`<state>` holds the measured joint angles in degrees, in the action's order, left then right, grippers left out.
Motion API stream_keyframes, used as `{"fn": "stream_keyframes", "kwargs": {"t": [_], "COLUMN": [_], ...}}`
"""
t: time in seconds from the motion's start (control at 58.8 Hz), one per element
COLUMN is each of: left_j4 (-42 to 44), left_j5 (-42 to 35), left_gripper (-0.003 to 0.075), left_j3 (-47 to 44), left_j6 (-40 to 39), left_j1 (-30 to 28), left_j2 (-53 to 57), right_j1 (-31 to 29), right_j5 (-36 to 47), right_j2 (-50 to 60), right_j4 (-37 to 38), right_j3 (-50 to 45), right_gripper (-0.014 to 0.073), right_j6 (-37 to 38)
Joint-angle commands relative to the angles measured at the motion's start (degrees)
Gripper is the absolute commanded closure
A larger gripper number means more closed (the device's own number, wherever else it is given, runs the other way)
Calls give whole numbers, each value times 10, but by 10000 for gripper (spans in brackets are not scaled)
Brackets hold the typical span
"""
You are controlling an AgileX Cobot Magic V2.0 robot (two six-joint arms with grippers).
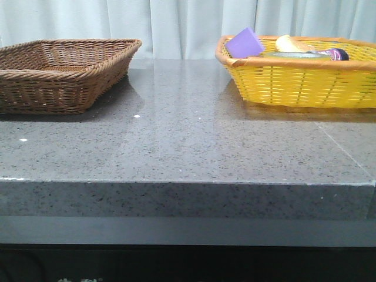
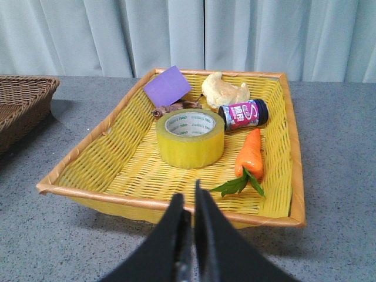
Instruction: Transfer tape with both arms
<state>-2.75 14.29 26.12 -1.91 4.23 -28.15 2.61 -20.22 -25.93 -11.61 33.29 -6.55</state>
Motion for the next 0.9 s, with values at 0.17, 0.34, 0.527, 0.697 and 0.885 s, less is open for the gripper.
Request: {"fn": "stream_keyframes", "kwargs": {"t": [0.17,0.34,0.527,0.697,0.885], "left_j4": [0,0,0,0,0], "left_j5": [-43,-43,-43,-43,-43], "left_gripper": [54,85,136,182,223], "left_j3": [22,22,21,21,21], "left_j6": [-7,-7,-7,-7,-7], "left_j1": [-1,-1,-1,-1,-1], "left_j2": [-3,-3,-3,-3,-3], "right_j1": [-1,-1,-1,-1,-11], "right_j5": [50,70,63,5,-51], "right_j2": [-7,-19,-134,-268,-412], "right_j4": [0,0,0,0,0], "right_j3": [21,23,97,220,346], "right_gripper": [50,45,45,45,45], "right_j6": [-1,-1,-1,7,39]}}
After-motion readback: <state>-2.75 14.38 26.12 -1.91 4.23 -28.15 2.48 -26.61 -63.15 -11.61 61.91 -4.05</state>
